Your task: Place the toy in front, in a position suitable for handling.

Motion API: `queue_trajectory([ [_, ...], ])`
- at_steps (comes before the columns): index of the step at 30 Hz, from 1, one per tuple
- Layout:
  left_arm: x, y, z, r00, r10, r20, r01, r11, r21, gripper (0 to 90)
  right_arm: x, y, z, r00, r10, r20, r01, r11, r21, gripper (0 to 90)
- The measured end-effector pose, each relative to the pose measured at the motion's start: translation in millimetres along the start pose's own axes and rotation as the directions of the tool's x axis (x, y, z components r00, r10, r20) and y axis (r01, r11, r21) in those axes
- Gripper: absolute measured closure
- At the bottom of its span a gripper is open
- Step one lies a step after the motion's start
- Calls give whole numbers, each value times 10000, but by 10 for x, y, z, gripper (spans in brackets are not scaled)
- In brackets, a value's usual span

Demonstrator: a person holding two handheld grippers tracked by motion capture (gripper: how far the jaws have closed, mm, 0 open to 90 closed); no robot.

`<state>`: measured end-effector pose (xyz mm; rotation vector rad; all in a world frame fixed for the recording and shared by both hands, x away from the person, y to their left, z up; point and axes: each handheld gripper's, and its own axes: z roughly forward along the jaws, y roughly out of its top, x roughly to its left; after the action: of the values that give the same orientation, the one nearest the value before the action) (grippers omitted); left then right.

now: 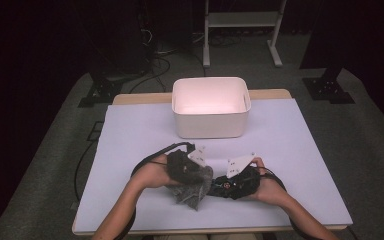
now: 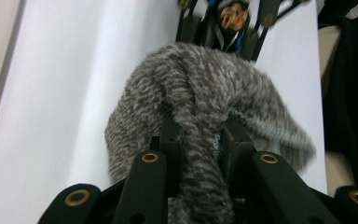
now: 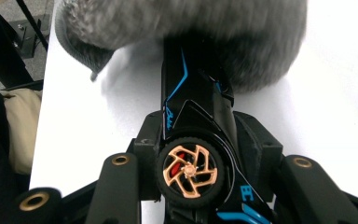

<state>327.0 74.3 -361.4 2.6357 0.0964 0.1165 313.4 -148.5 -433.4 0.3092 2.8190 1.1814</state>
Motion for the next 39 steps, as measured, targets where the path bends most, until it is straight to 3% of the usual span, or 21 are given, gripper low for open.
queue_trajectory([
  [5,30,-251,-87,9983,-544,-206,549,9983,203,744,-4,4,-2,10000,-50,4,50,10000,68,560],
  [10,51,-418,-100,9960,-888,-138,888,9960,3,744,-14,6,-2,10000,-5,-39,5,10000,80,559],
  [14,46,-394,-75,9958,-912,124,916,9951,-365,745,-15,11,-1,10000,48,-70,-47,9999,108,558],
  [19,47,-225,-34,9976,-639,259,652,9964,-533,746,-17,24,1,9999,41,-140,-38,9997,248,550],
  [21,49,-166,-33,9973,-521,512,563,9949,-840,746,-10,21,-2,9998,148,-158,-144,9996,229,548],
  [25,19,-96,16,9984,-257,502,290,9974,-652,745,-15,8,-2,9996,204,-178,-201,9997,120,551],
  [35,34,-355,-48,9951,-837,522,864,9949,-524,744,-35,5,-5,9996,185,-192,-182,9998,119,551],
  [39,30,-359,-35,9945,-859,597,898,9938,-652,744,-25,50,1,9997,178,-173,-170,9989,441,544],
])
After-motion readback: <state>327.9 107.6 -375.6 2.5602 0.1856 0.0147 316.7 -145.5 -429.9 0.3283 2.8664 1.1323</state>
